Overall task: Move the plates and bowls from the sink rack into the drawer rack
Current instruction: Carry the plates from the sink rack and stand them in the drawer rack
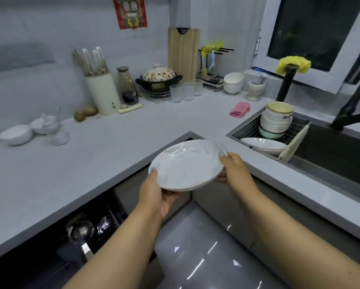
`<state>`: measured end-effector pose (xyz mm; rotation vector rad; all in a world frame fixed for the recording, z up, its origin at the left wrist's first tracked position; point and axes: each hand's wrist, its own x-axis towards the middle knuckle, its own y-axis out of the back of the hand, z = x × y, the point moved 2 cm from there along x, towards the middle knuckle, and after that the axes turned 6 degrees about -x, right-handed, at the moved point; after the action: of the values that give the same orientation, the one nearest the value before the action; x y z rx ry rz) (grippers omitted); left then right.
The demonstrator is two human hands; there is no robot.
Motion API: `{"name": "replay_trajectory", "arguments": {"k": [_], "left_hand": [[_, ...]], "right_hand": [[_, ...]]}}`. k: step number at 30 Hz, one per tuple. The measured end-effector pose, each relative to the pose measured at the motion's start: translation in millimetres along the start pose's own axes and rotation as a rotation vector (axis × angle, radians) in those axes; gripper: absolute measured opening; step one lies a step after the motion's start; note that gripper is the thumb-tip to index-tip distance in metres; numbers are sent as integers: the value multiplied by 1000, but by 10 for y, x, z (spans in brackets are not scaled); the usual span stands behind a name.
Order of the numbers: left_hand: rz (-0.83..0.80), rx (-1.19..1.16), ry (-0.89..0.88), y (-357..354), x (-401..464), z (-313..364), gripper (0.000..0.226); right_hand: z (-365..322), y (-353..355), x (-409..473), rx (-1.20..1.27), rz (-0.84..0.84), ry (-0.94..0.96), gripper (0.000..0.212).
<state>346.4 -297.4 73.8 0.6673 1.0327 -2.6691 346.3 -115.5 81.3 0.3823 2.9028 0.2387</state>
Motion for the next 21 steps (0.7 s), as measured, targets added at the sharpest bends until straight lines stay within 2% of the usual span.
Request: {"name": "replay_trajectory", "arguments": {"k": [3,8,11,16,21], "left_hand": [[76,-25,-73,433,-86,243,30],[178,-66,-120,1237,-311,627,32],[256,-22,-113,1844,-458,867,28],[386,188,-80,3020,-800,1239,17],[652,406,-85,4389,-1155,1585,18]], "right_hand": [[-75,-492,-155,188,-140,-38,18],[-166,-1298,-507,286,-336,-110,31],[-180,-1829,-773,259,-389,-120,32],[-119,-2766,-1316,158,-454,-149,23],[104,-3755,-1878,-1,-553,-204,16]]}}
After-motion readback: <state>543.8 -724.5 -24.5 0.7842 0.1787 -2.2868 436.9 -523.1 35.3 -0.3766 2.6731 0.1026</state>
